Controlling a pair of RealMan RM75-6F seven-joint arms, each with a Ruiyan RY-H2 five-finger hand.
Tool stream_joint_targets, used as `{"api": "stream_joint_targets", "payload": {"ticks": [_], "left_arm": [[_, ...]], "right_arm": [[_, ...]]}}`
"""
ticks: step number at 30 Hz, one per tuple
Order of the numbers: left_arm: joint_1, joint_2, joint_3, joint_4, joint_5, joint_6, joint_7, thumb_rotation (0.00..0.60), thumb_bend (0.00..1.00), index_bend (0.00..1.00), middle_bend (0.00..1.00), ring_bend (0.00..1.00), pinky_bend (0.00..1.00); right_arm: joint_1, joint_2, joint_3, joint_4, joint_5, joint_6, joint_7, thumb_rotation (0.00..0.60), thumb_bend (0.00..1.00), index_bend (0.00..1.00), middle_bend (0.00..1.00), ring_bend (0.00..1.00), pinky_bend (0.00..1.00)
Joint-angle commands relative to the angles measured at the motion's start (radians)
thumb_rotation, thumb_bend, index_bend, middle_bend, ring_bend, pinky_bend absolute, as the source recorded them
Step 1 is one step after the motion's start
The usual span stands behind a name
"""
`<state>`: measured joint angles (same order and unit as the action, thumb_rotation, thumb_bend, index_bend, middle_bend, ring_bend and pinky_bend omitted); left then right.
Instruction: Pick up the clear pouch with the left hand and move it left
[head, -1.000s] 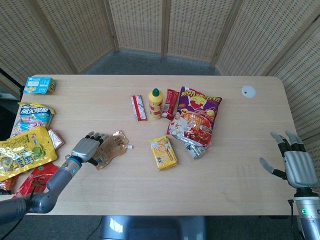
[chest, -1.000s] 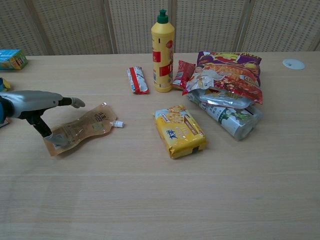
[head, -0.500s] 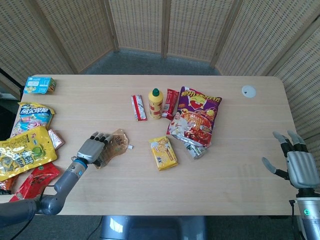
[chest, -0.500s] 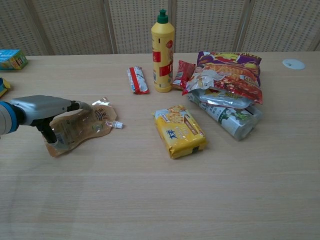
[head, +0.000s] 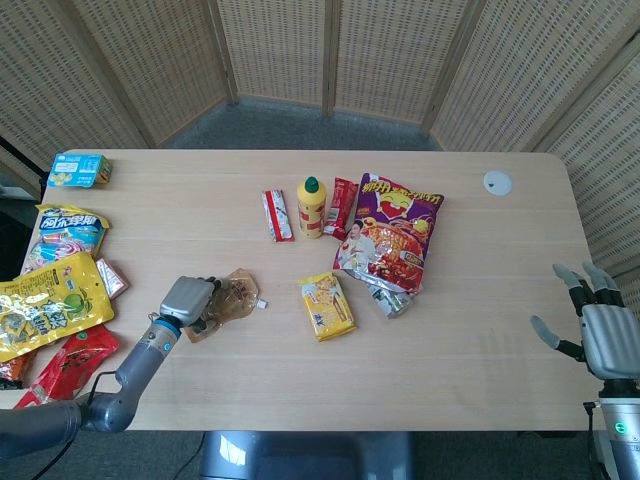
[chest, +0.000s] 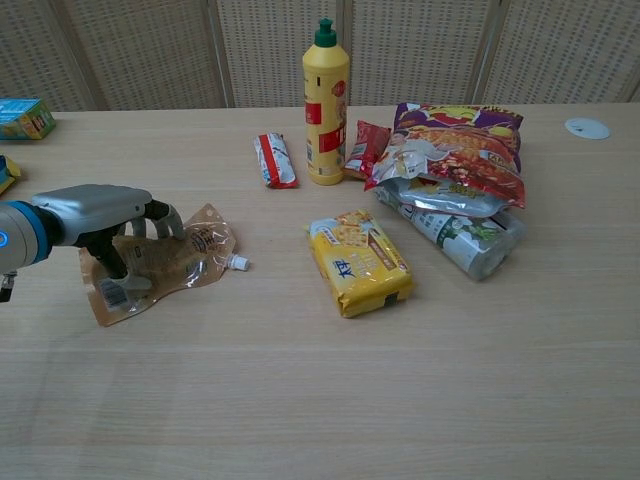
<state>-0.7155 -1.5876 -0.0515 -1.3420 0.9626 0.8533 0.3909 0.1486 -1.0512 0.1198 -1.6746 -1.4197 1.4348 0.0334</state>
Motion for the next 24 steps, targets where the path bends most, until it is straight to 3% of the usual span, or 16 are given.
{"api": "stream_joint_targets", "payload": {"ticks": [1, 13, 18, 24], "left_arm": [[0.007, -0.009, -0.007, 0.004, 0.017, 0.014, -0.014, 0.6, 0.45, 0.46, 0.5, 0.53, 0.59], [0.05, -0.033, -0.066, 0.026, 0.1, 0.114, -0.151, 0.6, 0.54, 0.62, 0.68, 0.77, 0.85], [0.058, -0.008, -0.098, 0.014, 0.134, 0.146, -0.2, 0.6, 0.55, 0.64, 0.7, 0.79, 0.86], [0.066, 0.124, -0.14, -0.125, 0.175, 0.189, -0.212, 0.6, 0.55, 0.63, 0.69, 0.79, 0.86]], "right_arm": [[-0.002, -0.001, 0.001, 0.0, 0.0, 0.002, 0.005, 0.04, 0.27, 0.11, 0.23, 0.0, 0.0], [-0.003, 0.0, 0.005, 0.0, -0.006, 0.006, 0.013, 0.042, 0.27, 0.11, 0.23, 0.0, 0.0], [-0.003, -0.002, 0.006, 0.001, -0.007, 0.004, 0.015, 0.042, 0.27, 0.11, 0.23, 0.0, 0.0], [0.0, -0.008, 0.005, 0.008, -0.017, 0.002, 0.024, 0.041, 0.27, 0.11, 0.23, 0.0, 0.0]]}}
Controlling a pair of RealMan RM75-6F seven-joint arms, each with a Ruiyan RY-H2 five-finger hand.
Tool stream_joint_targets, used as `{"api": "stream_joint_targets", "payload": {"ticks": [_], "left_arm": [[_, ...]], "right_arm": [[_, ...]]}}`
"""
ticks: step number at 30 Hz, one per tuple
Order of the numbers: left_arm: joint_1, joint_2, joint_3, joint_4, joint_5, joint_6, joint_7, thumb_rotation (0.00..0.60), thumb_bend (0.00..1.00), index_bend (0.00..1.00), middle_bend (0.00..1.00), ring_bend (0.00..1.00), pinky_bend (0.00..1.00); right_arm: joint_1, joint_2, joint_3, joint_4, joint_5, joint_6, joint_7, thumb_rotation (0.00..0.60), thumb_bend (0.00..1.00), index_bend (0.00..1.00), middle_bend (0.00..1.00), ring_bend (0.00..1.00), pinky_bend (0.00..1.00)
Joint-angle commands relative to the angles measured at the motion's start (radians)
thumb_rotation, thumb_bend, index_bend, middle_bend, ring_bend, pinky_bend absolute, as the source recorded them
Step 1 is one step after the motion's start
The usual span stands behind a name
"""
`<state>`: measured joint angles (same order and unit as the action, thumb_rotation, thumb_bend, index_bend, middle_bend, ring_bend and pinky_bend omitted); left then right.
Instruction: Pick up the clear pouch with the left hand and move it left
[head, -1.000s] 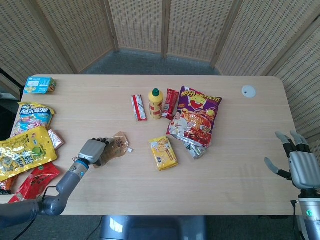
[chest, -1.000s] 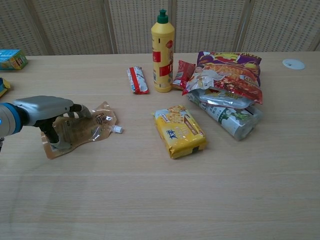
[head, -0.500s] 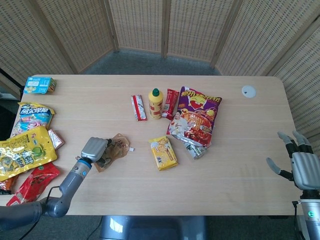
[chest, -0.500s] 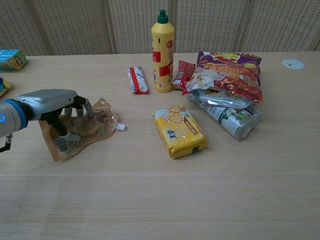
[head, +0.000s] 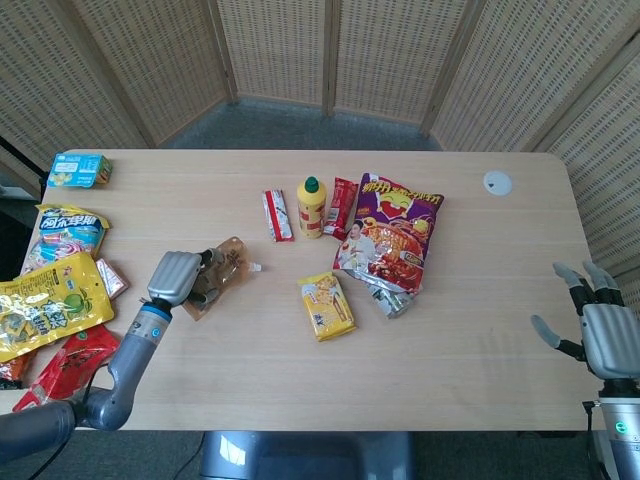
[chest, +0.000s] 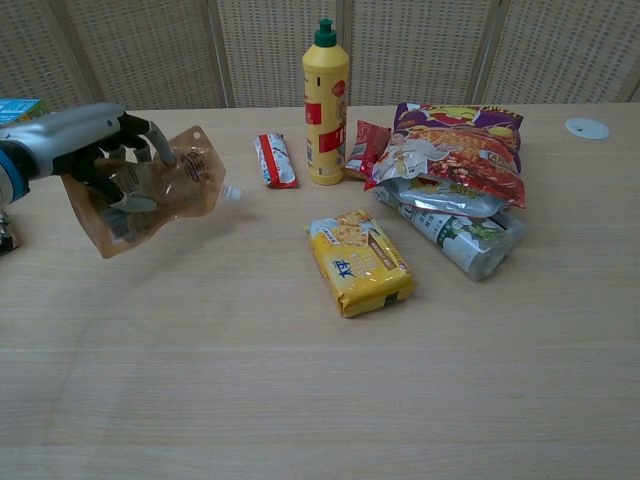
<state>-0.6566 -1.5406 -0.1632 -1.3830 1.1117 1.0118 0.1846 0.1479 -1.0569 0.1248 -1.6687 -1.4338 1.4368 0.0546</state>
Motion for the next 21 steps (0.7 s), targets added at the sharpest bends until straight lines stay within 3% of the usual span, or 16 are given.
{"api": "stream_joint_targets", "payload": {"ticks": [1, 13, 21], "left_arm": [[0.011, 0.109, -0.04, -0.124, 0.034, 0.047, -0.004, 0.6, 0.55, 0.63, 0.69, 0.79, 0.86], [0.035, 0.493, -0.195, -0.517, -0.003, 0.127, 0.034, 0.6, 0.55, 0.62, 0.69, 0.78, 0.84], [0.052, 0.617, -0.242, -0.601, -0.04, 0.139, -0.009, 0.6, 0.55, 0.62, 0.69, 0.78, 0.84]], "right_arm": [[0.002, -0.006, -0.001, 0.006, -0.007, 0.0, 0.008, 0.042, 0.27, 0.11, 0.23, 0.0, 0.0], [0.015, -0.048, -0.01, 0.039, -0.043, -0.004, 0.04, 0.044, 0.27, 0.1, 0.23, 0.0, 0.0], [0.018, -0.058, -0.009, 0.04, -0.045, -0.004, 0.037, 0.04, 0.27, 0.1, 0.23, 0.0, 0.0]]}}
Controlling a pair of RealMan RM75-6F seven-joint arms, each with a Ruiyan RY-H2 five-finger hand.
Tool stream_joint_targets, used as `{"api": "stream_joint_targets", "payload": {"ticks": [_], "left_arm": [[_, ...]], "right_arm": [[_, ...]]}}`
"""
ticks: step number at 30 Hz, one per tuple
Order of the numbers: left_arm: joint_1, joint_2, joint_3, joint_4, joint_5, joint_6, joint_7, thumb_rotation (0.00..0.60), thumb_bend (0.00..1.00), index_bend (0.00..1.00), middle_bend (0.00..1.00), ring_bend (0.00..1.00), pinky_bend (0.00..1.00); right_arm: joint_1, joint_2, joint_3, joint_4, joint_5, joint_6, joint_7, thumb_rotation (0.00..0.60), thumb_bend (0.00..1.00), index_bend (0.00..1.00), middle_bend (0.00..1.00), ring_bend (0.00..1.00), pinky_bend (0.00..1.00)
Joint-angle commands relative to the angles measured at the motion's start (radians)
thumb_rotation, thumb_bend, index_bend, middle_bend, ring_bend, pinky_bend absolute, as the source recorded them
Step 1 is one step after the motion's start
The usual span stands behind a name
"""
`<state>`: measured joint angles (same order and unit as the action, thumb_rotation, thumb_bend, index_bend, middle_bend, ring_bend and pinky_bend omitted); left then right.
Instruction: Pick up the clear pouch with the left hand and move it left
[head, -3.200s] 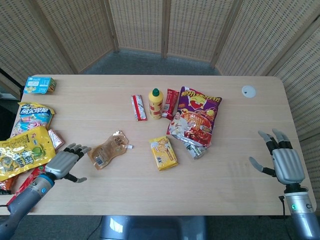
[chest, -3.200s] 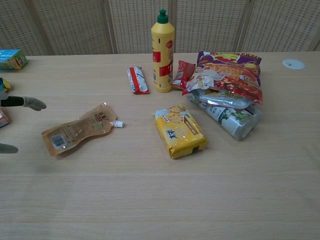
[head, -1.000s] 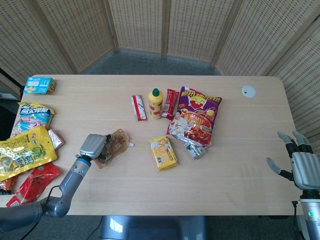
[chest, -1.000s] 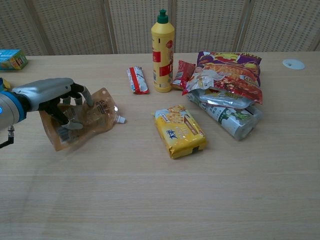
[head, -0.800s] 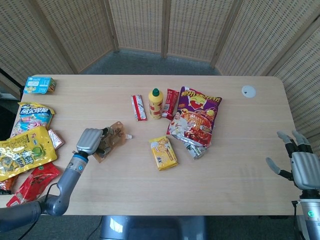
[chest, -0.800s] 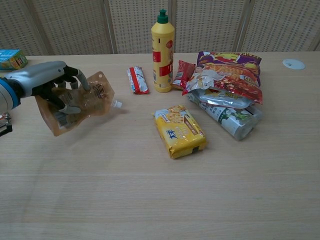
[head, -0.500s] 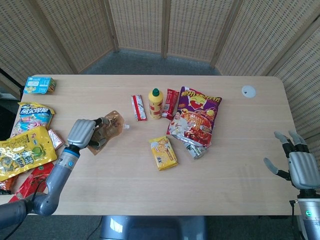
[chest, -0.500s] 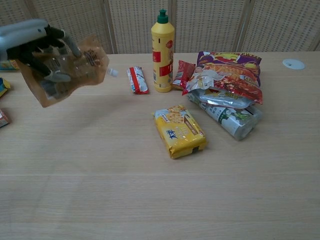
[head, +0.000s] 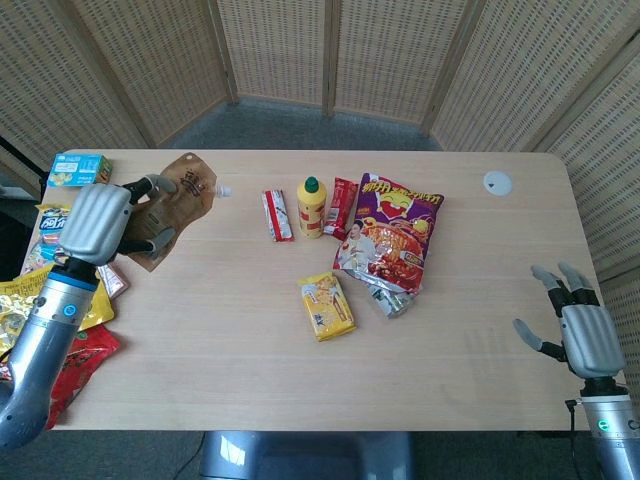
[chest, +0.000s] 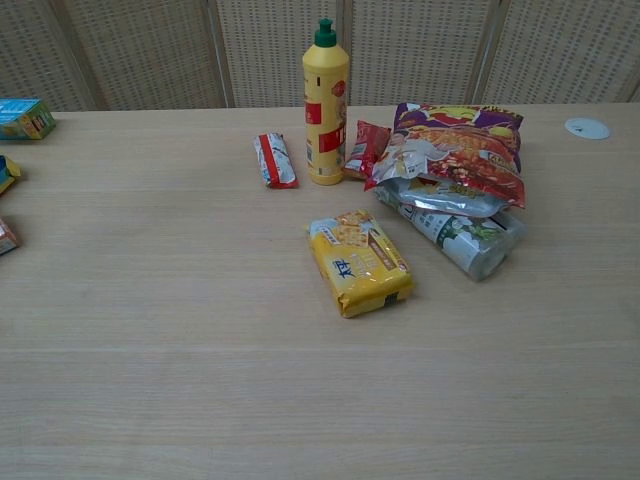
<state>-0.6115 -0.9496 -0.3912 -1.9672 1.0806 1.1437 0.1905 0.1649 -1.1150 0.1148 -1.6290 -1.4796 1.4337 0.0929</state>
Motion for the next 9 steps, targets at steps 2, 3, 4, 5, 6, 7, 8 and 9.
{"api": "stream_joint_targets", "payload": {"ticks": [2, 3, 4, 5, 6, 7, 8, 9], "left_arm": [[0.008, 0.036, -0.015, -0.016, -0.008, 0.009, -0.022, 0.6, 0.55, 0.62, 0.69, 0.78, 0.84], [0.007, 0.038, -0.015, -0.015, -0.008, 0.01, -0.026, 0.6, 0.55, 0.62, 0.69, 0.78, 0.84], [0.007, 0.039, -0.015, -0.014, -0.009, 0.011, -0.029, 0.6, 0.55, 0.62, 0.69, 0.78, 0.84], [0.006, 0.04, -0.015, -0.013, -0.01, 0.011, -0.031, 0.6, 0.55, 0.62, 0.69, 0.78, 0.84], [0.005, 0.04, -0.014, -0.012, -0.011, 0.011, -0.031, 0.6, 0.55, 0.62, 0.69, 0.78, 0.84], [0.003, 0.039, -0.012, -0.011, -0.01, 0.011, -0.031, 0.6, 0.55, 0.62, 0.69, 0.78, 0.84], [0.001, 0.039, -0.01, -0.011, -0.01, 0.01, -0.033, 0.6, 0.55, 0.62, 0.69, 0.78, 0.84], [0.0, 0.038, -0.009, -0.011, -0.01, 0.01, -0.033, 0.6, 0.55, 0.62, 0.69, 0.78, 0.84]], "right_arm": [[0.002, 0.002, 0.001, -0.001, 0.002, -0.004, -0.003, 0.04, 0.27, 0.1, 0.23, 0.0, 0.0], [0.003, 0.003, 0.002, -0.002, 0.002, -0.005, -0.005, 0.042, 0.27, 0.1, 0.23, 0.0, 0.0], [0.004, 0.005, 0.002, -0.004, 0.002, -0.005, -0.005, 0.042, 0.27, 0.1, 0.23, 0.0, 0.0], [0.004, 0.006, 0.003, -0.005, 0.002, -0.004, -0.006, 0.043, 0.27, 0.1, 0.23, 0.0, 0.0], [0.004, 0.008, 0.004, -0.006, 0.003, -0.003, -0.007, 0.043, 0.27, 0.1, 0.23, 0.0, 0.0], [0.003, 0.009, 0.004, -0.008, 0.004, -0.002, -0.007, 0.043, 0.27, 0.1, 0.23, 0.0, 0.0], [0.003, 0.01, 0.005, -0.008, 0.004, -0.001, -0.006, 0.045, 0.27, 0.1, 0.23, 0.0, 0.0], [0.002, 0.01, 0.005, -0.008, 0.005, 0.0, -0.007, 0.044, 0.27, 0.1, 0.23, 0.0, 0.0]]}}
